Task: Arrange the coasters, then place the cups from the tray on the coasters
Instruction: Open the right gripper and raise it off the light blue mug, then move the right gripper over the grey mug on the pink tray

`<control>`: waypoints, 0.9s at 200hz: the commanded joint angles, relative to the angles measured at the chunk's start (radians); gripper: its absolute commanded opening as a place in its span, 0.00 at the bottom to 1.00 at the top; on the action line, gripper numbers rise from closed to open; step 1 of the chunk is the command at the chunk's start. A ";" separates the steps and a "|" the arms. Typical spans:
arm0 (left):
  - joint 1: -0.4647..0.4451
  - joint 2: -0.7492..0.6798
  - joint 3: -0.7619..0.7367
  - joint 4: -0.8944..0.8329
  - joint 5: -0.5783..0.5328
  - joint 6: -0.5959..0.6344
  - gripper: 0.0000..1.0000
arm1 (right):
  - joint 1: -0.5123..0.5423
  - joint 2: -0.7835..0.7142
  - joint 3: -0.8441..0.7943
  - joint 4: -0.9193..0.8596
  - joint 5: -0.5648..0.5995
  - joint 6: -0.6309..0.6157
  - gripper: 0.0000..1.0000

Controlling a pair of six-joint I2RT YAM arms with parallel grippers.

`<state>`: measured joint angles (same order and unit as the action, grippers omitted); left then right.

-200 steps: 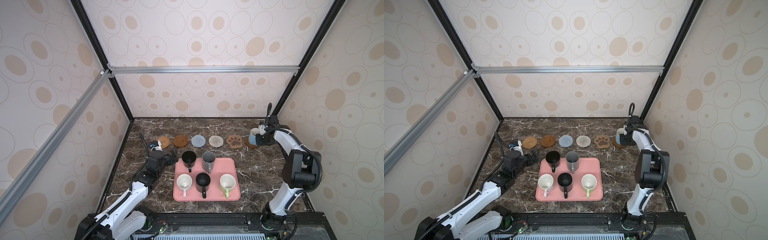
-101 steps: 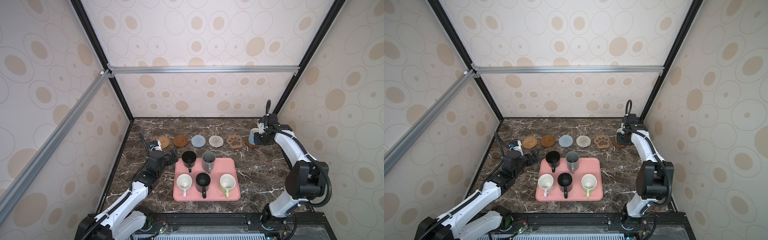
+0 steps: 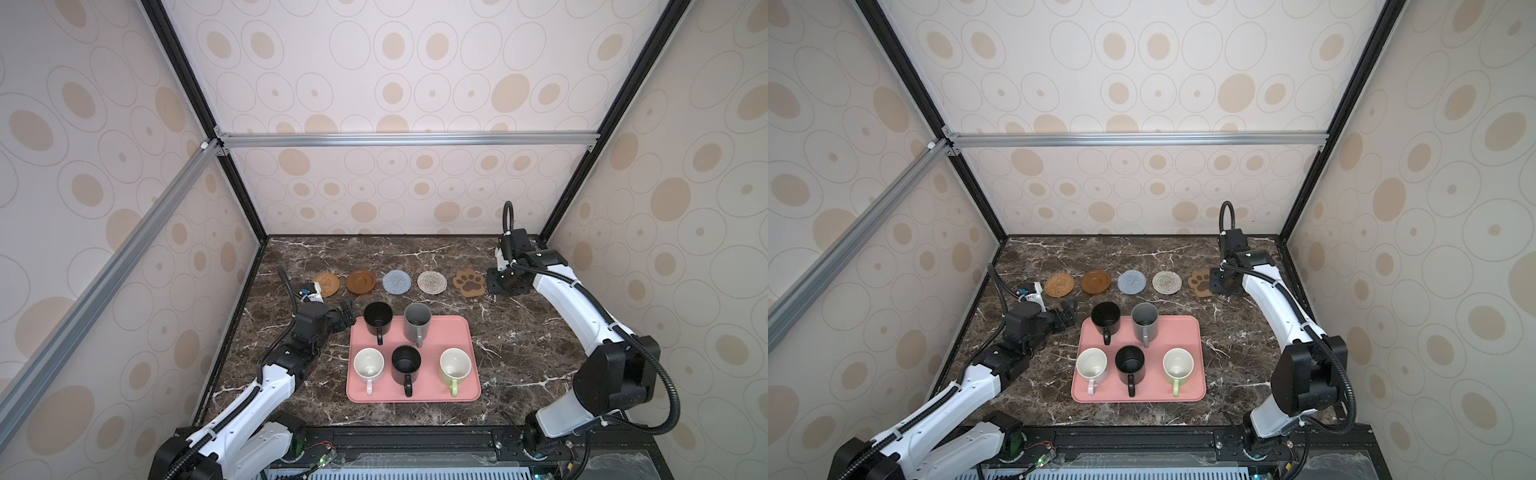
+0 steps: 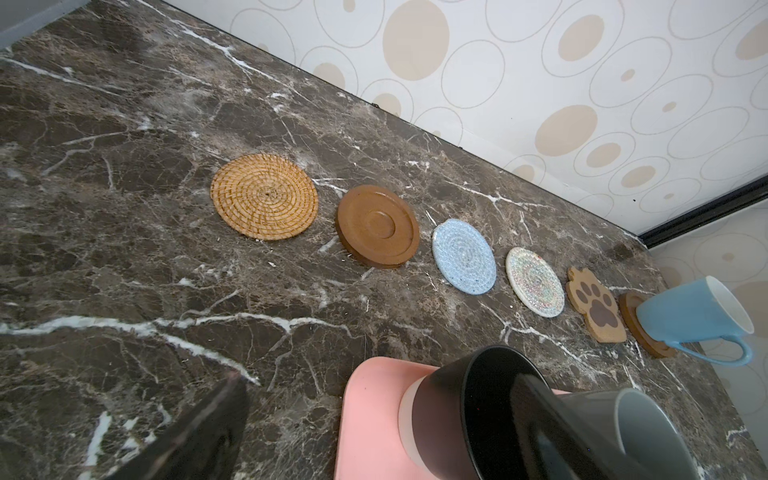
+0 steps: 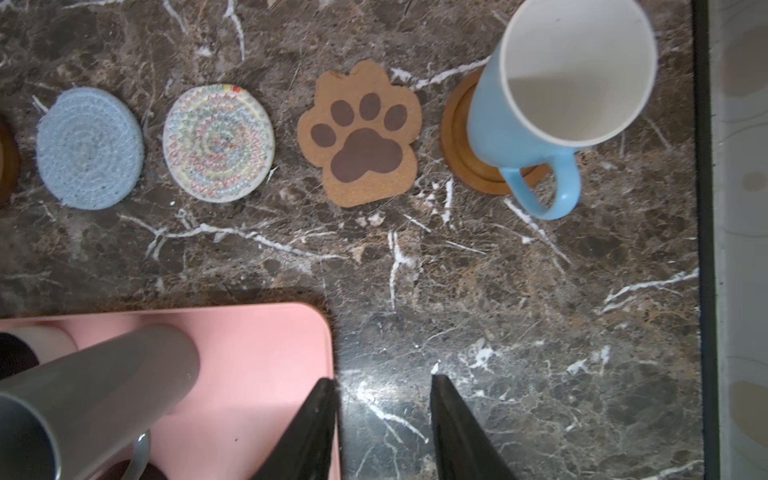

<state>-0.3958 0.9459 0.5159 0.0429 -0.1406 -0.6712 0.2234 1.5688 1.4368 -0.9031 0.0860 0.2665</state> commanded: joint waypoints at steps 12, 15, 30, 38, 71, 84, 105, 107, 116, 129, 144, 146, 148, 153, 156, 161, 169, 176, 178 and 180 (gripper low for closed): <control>-0.007 -0.006 0.017 0.000 -0.017 -0.025 1.00 | 0.104 -0.013 0.029 -0.057 0.018 0.113 0.42; -0.008 -0.005 0.018 0.000 -0.016 -0.024 1.00 | 0.114 -0.014 0.030 -0.059 0.018 0.119 0.41; -0.008 0.005 0.024 0.000 -0.013 -0.025 1.00 | 0.159 -0.013 0.030 -0.069 0.032 0.151 0.42; -0.008 0.007 0.024 0.002 -0.013 -0.027 1.00 | 0.182 -0.014 0.028 -0.073 0.039 0.165 0.42; -0.008 0.010 0.020 0.014 -0.014 -0.037 1.00 | 0.260 -0.013 0.024 -0.075 0.047 0.227 0.42; -0.008 0.006 0.018 0.016 -0.016 -0.041 1.00 | 0.287 -0.012 0.012 -0.059 0.045 0.253 0.42; -0.008 0.002 0.009 0.026 -0.016 -0.044 1.00 | 0.334 0.003 0.012 -0.048 0.040 0.288 0.42; -0.008 0.002 0.009 0.026 -0.016 -0.045 1.00 | 0.339 0.007 0.011 -0.049 0.040 0.292 0.42; -0.008 0.001 0.006 0.026 -0.016 -0.045 1.00 | 0.361 0.012 0.012 -0.051 0.042 0.307 0.42; -0.008 0.000 0.003 0.028 -0.015 -0.045 1.00 | 0.390 0.019 0.010 -0.052 0.041 0.326 0.42; -0.008 0.001 -0.003 0.031 -0.013 -0.045 1.00 | 0.428 0.025 0.000 -0.046 0.055 0.344 0.42; -0.008 0.001 -0.003 0.032 -0.013 -0.045 1.00 | 0.433 0.026 0.000 -0.045 0.057 0.345 0.42; -0.008 0.001 -0.004 0.031 -0.013 -0.046 1.00 | 0.438 0.026 -0.001 -0.044 0.058 0.346 0.42; -0.008 0.001 -0.005 0.035 -0.012 -0.046 1.00 | 0.452 0.032 -0.001 -0.043 0.060 0.350 0.42; -0.008 0.001 -0.006 0.036 -0.011 -0.047 1.00 | 0.459 0.036 -0.001 -0.043 0.059 0.350 0.42; -0.008 0.002 -0.007 0.037 -0.010 -0.046 1.00 | 0.469 0.042 0.000 -0.046 0.061 0.353 0.42; -0.008 0.004 -0.007 0.036 -0.008 -0.047 1.00 | 0.487 0.051 0.007 -0.055 0.065 0.356 0.42; -0.008 0.004 -0.006 0.036 -0.008 -0.047 1.00 | 0.501 0.062 0.016 -0.065 0.070 0.359 0.42; -0.008 0.005 -0.005 0.036 -0.007 -0.047 1.00 | 0.504 0.065 0.017 -0.067 0.071 0.359 0.42; -0.008 0.004 -0.006 0.036 -0.007 -0.048 1.00 | 0.508 0.070 0.020 -0.070 0.073 0.359 0.42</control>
<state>-0.3958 0.9546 0.5102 0.0605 -0.1402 -0.6971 0.6922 1.5997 1.4387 -0.9405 0.1268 0.5869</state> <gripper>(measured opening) 0.998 0.422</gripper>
